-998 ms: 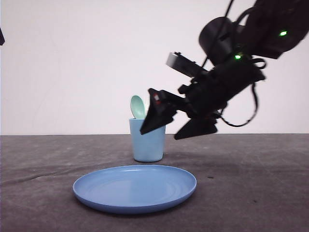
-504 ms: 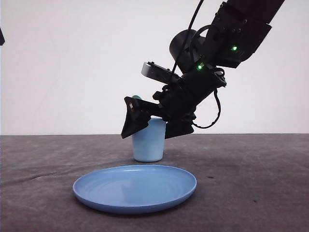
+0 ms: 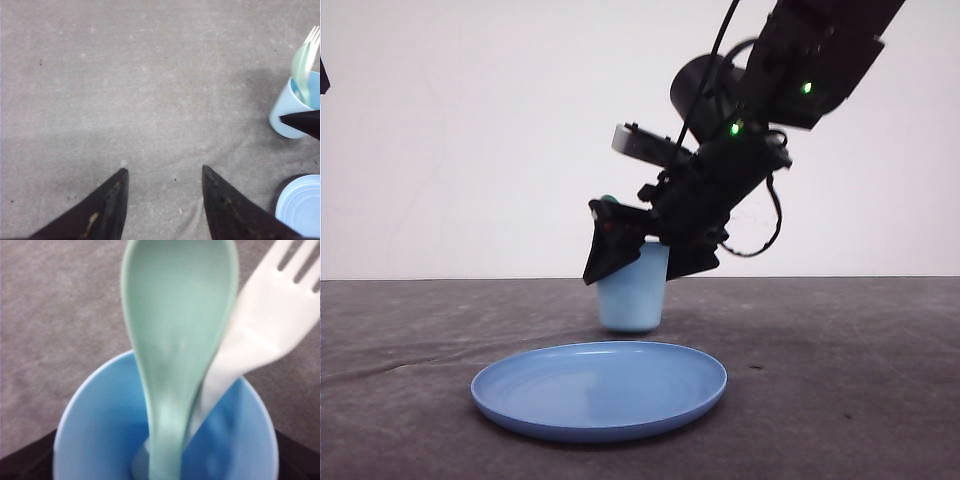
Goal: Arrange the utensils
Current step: 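Lift the cup with the right gripper and lower it onto the blue plate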
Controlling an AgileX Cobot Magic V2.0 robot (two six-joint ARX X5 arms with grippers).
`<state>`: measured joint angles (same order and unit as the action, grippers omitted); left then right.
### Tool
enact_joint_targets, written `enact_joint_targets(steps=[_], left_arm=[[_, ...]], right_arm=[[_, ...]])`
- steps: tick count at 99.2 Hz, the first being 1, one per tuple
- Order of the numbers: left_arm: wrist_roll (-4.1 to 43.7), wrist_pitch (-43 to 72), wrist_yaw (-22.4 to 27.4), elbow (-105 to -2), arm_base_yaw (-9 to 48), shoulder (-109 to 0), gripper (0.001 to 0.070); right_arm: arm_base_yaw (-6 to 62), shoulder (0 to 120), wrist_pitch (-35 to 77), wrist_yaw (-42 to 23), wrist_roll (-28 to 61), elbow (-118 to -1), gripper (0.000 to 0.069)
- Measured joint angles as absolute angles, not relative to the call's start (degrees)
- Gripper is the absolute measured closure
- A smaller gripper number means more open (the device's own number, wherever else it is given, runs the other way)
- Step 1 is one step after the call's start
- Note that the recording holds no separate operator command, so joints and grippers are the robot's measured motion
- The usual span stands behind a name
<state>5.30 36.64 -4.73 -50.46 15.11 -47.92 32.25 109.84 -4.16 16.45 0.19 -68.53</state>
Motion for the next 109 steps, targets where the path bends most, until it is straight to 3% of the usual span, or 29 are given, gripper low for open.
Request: enact_joint_targets(steps=[24,75,109], left_arm=[[5.3,36.6,-4.7,-50.5,15.1,-47.9,0.0433],[5.3,36.6,-4.8,-50.5,15.1,-47.9,0.0433],[5.3,36.6,-4.7,-50.5,15.1,-47.9,0.0433]], right_arm=[[32.2,100.7,1.9,16.4,0.2,-67.2,0.0179],[41.2,76.8,-5.2,16.1,-1.4,-41.0,0.0196],[51.5,77.7,-8.5,5.8,0.7,-38.6,0.0196]])
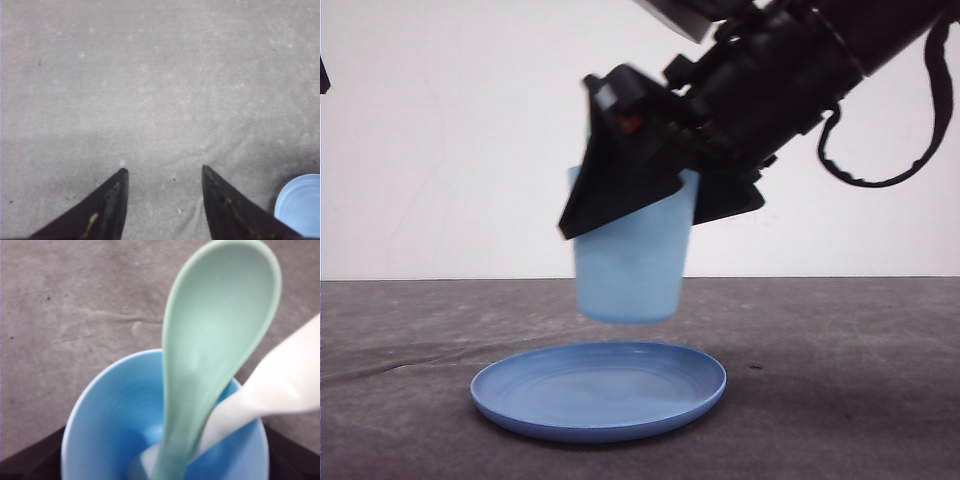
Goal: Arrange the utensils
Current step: 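Lift the cup with the right gripper and lower it onto the blue plate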
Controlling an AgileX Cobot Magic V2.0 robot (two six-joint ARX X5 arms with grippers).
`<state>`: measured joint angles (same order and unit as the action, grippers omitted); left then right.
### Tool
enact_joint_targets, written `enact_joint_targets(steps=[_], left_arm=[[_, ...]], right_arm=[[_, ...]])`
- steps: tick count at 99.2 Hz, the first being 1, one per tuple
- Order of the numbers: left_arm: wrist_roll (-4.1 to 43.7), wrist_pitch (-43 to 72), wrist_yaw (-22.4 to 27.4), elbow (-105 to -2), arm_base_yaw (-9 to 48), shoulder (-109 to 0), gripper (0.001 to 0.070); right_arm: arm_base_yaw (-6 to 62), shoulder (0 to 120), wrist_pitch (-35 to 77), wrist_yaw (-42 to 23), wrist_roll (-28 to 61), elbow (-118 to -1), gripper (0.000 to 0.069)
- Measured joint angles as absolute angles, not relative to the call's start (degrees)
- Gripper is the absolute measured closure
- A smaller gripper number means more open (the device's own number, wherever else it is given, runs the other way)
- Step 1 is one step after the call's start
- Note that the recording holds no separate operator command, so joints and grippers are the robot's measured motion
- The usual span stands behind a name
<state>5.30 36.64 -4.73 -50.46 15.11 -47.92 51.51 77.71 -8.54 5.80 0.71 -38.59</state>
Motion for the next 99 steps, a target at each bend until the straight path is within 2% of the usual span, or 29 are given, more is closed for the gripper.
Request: enact_joint_targets(steps=[17,80,99], left_arm=[[5.3,36.6,-4.7,-50.5,15.0,-47.9,0.0433],[5.3,36.6,-4.8,-50.5,15.0,-47.9,0.0433],[5.3,36.7,-4.8,-50.5,15.0,-47.9,0.0433]], right_arm=[[53.1,79.5,-12.9,4.7,1.4,-38.6,0.0196],[52.8,87.4,-13.8,4.2,1.6,-38.6,0.0195],[52.8,87.4,-13.8,4.3,1.6,-38.6,0.0107]])
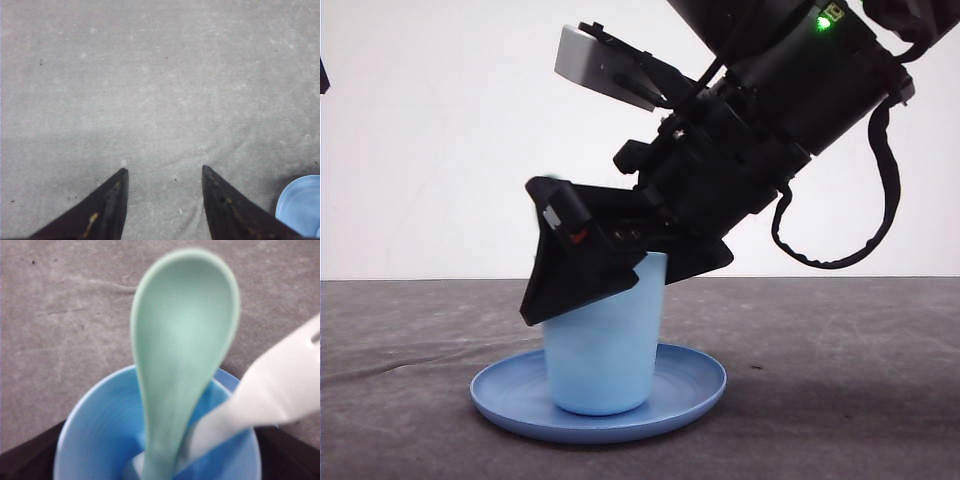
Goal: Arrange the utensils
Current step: 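Lift the cup with the right gripper and lower it onto the blue plate, then open the right gripper and raise it away from the cup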
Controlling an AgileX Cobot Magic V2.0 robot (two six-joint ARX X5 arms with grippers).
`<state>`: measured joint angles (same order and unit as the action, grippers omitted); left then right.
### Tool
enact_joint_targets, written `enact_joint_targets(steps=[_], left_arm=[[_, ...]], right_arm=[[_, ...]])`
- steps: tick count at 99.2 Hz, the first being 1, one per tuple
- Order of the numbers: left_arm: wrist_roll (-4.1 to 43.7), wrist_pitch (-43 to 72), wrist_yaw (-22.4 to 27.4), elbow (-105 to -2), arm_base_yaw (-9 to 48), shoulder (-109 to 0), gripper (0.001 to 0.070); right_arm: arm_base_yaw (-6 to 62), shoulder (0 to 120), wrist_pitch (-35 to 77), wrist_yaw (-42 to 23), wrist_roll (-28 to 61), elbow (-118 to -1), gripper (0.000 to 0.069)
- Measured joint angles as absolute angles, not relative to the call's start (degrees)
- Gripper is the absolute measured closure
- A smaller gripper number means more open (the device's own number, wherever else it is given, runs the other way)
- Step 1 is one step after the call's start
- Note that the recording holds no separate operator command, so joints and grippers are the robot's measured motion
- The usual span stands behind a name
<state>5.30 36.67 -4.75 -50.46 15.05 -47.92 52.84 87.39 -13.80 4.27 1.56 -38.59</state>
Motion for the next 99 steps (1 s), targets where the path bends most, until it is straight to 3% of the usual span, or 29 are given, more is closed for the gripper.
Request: enact_joint_targets(steps=[23,47,77,99], left_arm=[[5.3,36.7,-4.8,-50.5,15.0,-47.9,0.0433],[5.3,36.7,-4.8,-50.5,15.0,-47.9,0.0433],[5.3,36.6,-4.8,-50.5,15.0,-47.9,0.0433],[5.3,36.6,-4.8,-50.5,15.0,-47.9,0.0433]], right_arm=[[52.8,87.4,-11.6,4.4,1.2,-38.6,0.0010],[51.5,84.4,-4.0,5.8,-0.3,-38.6,0.0011],[48.8,74.8,14.0,6.2,-1.0,-38.6,0.0011],[38.8,65.6,28.0,6.2,-3.4,-40.8,0.0011]])
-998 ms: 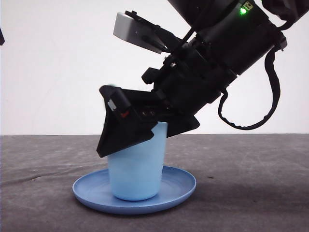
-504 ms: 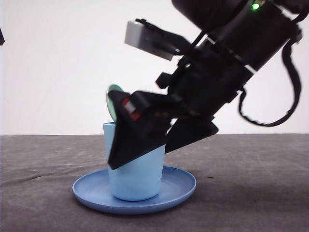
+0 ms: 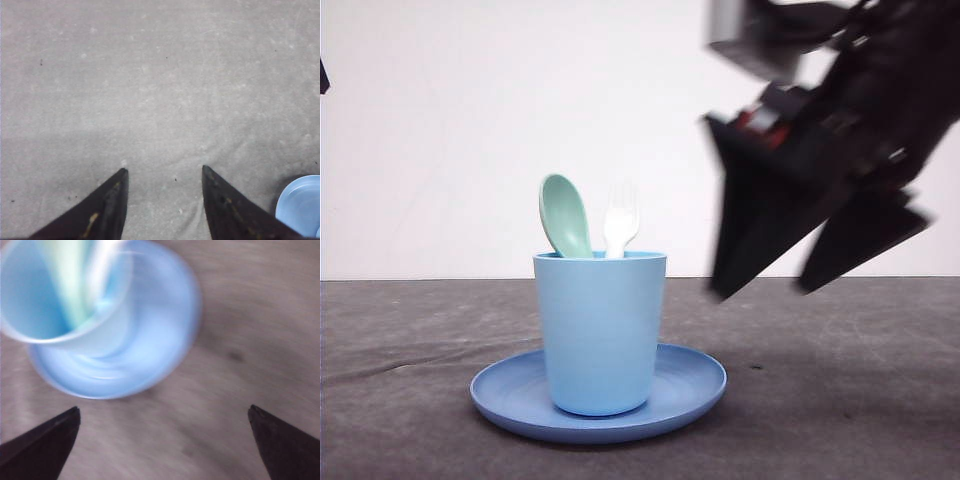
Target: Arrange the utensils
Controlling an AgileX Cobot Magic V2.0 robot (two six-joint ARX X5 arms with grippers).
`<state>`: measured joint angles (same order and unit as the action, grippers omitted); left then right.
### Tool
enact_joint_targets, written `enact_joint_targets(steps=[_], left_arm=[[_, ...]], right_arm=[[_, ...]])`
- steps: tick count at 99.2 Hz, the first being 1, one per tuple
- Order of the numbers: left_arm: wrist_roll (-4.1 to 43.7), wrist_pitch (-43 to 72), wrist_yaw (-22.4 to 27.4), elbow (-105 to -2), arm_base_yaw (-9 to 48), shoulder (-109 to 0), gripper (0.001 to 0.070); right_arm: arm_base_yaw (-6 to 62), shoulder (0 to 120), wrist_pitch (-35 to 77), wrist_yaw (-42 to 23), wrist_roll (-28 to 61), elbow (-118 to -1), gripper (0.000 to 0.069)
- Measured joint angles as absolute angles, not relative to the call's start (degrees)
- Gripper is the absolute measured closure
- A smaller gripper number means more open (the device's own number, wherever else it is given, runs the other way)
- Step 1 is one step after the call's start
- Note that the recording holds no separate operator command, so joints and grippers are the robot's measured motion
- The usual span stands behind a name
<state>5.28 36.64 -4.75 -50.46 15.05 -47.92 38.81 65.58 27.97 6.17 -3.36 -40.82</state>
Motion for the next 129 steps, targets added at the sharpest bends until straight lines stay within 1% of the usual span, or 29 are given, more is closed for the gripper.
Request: enact_joint_targets(steps=[28,43,58,80,83,85,91,94,100,104,108,113,129], left_arm=[[4.3,36.8,-4.8,-50.5,15.0,-47.9,0.0433],[4.1,37.3,-4.8,-50.5,15.0,-47.9,0.0433],[4.1,38.2,-4.8,-50.5,15.0,-47.9,0.0433],[4.1,40.2,-4.8,-50.5,15.0,-47.9,0.0437],[4.0,40.3,-4.8,-50.5,15.0,-47.9,0.0455],[4.0,40.5,-4.8,-50.5,15.0,-47.9,0.0479],[4.1,41.0,-4.8,-50.5,15.0,-47.9,0.0596],[4.1,41.2,-4.8,-50.5,15.0,-47.9,0.0633],[4.1,41.3,-4.8,-50.5,15.0,-47.9,0.0668],[4.1,41.5,-4.8,-50.5,15.0,-47.9,0.0677],[4.1,41.5,-4.8,-50.5,15.0,-47.9,0.0682],[4.1,41.5,-4.7,-50.5,15.0,-47.9,0.0685],[4.1,41.5,-4.8,-50.5,15.0,-47.9,0.0685]], right_arm=[[19.6,58.2,40.8,6.0,-3.5,-45.8,0.0011],[12.2,56.7,43.8,6.1,-3.5,-46.0,0.0011],[8.6,56.7,44.8,6.0,-3.5,-46.0,0.0011],[8.3,56.7,44.8,6.0,-3.5,-46.0,0.0013],[8.3,56.7,44.8,6.0,-3.8,-46.0,0.0039],[8.3,56.7,44.8,6.0,-4.1,-46.0,0.0077],[8.3,56.7,44.8,6.0,-4.6,-46.0,0.0253],[8.3,56.7,44.8,6.0,-4.8,-46.0,0.0346],[8.3,56.7,44.8,6.0,-4.9,-46.0,0.0518],[8.3,56.7,44.6,6.0,-4.9,-46.0,0.0592],[8.3,56.7,44.6,6.0,-5.0,-46.0,0.0633],[8.3,56.7,44.8,6.0,-5.0,-46.0,0.0659],[8.3,56.7,45.2,6.0,-5.0,-46.0,0.0680]])
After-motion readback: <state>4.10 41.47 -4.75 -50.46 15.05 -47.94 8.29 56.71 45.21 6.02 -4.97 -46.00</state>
